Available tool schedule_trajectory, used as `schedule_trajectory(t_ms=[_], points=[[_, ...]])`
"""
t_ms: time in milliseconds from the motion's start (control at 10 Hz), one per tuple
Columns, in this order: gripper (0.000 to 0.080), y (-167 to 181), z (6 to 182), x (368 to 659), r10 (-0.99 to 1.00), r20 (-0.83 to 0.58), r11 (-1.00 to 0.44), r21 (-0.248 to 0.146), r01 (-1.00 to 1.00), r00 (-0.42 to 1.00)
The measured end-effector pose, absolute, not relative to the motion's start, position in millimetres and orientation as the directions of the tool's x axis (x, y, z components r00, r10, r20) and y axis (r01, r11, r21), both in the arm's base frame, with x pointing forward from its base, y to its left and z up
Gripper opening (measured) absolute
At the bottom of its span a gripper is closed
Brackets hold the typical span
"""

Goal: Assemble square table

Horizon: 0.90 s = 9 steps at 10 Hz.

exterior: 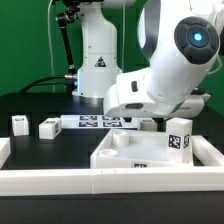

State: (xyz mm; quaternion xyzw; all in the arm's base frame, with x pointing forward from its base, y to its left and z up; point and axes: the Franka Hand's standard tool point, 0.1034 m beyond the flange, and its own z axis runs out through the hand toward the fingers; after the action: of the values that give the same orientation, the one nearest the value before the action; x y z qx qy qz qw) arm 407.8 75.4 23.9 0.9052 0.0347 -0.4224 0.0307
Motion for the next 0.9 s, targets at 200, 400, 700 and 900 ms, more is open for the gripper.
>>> schedule_trajectory(t_ms=[200, 400, 700, 900], points=[[0.0649, 78.6, 18.4, 409.2, 0.034, -0.753, -0.996, 0.029, 0.084, 0.658], [0.0649, 81.5, 16.5, 410.4, 0.014, -0.746, -0.996, 0.046, 0.072, 0.666], [0.0649, 82.3, 16.1, 411.1, 0.01, -0.743, -0.996, 0.049, 0.07, 0.669], [0.0524, 81.6, 16.3, 411.3, 0.01, -0.743, -0.996, 0.05, 0.069, 0.669]])
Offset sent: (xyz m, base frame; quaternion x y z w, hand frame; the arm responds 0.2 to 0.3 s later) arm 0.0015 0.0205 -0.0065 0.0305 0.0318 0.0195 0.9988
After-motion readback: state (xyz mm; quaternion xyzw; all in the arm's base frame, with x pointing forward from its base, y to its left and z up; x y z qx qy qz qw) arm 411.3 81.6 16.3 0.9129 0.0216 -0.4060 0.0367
